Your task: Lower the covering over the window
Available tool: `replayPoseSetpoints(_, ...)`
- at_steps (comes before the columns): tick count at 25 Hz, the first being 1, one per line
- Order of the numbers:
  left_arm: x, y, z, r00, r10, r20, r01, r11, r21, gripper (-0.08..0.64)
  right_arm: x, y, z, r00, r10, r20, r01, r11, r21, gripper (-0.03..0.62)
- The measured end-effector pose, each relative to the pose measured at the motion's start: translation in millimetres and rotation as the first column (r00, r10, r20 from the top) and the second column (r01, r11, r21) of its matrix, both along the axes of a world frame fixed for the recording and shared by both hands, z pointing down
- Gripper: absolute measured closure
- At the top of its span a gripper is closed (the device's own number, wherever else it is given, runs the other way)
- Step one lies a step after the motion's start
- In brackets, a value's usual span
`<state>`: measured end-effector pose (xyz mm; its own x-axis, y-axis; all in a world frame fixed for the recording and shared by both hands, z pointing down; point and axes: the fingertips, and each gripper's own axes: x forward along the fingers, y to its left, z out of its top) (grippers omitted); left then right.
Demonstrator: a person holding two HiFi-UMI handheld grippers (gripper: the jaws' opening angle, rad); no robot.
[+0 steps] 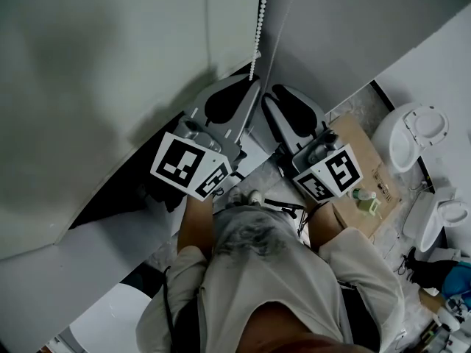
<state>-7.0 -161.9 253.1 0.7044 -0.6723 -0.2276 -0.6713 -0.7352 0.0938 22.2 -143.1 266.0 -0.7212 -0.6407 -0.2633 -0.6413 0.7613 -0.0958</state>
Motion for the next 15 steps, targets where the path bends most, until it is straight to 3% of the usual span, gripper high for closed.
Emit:
replayPoseSetpoints(7,6,1,31,0.999,0.01,0.043,-0.007,0.998,-0.055,0.545,-1,5,-20,1.0,0.017,-0.009,-0.017,0.998,0.062,0.497)
replayPoseSetpoints(15,10,1,73,0.998,0.022,0.058,-0.014,0.991,-0.132,0.545,-8,1,-12,0.999,0.017,-0.043,-0.014,0.999,0.052,0.489)
